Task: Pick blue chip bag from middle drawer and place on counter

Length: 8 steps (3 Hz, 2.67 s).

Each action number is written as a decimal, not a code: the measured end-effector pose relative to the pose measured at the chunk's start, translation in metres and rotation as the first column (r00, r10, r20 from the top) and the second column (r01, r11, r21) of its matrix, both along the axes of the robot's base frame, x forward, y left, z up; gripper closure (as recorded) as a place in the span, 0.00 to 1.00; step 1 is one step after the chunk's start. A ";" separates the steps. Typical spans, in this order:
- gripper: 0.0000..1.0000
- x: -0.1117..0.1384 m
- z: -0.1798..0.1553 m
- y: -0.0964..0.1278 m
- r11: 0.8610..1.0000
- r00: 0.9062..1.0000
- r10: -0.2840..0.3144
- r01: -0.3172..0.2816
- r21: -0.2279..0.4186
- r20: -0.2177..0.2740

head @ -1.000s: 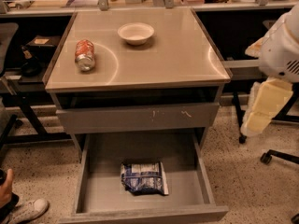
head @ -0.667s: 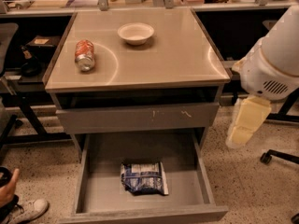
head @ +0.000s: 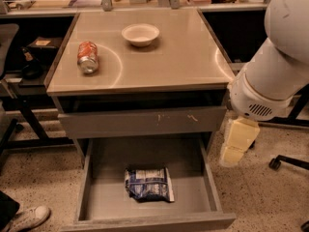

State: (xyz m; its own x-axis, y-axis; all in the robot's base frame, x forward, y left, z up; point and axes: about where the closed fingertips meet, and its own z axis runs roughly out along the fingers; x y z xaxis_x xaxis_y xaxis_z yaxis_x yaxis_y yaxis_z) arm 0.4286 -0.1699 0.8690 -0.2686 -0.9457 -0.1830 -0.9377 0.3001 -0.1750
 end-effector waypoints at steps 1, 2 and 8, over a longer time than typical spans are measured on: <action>0.00 -0.007 -0.037 0.018 0.999 0.999 0.021 -0.019 0.046 -0.046; 0.00 -0.018 -0.095 0.052 0.990 0.994 0.038 -0.024 0.137 -0.099; 0.00 0.051 -0.289 0.133 0.953 0.993 0.084 -0.057 0.297 -0.079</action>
Offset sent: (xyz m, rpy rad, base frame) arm -0.0270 0.0982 -0.1725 0.2619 0.1609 0.0461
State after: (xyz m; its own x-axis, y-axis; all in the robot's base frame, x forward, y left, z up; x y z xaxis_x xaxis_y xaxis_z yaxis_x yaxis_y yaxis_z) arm 0.4800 -0.0367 0.5804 -0.2307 -0.8710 -0.4337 -0.9662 0.2579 -0.0039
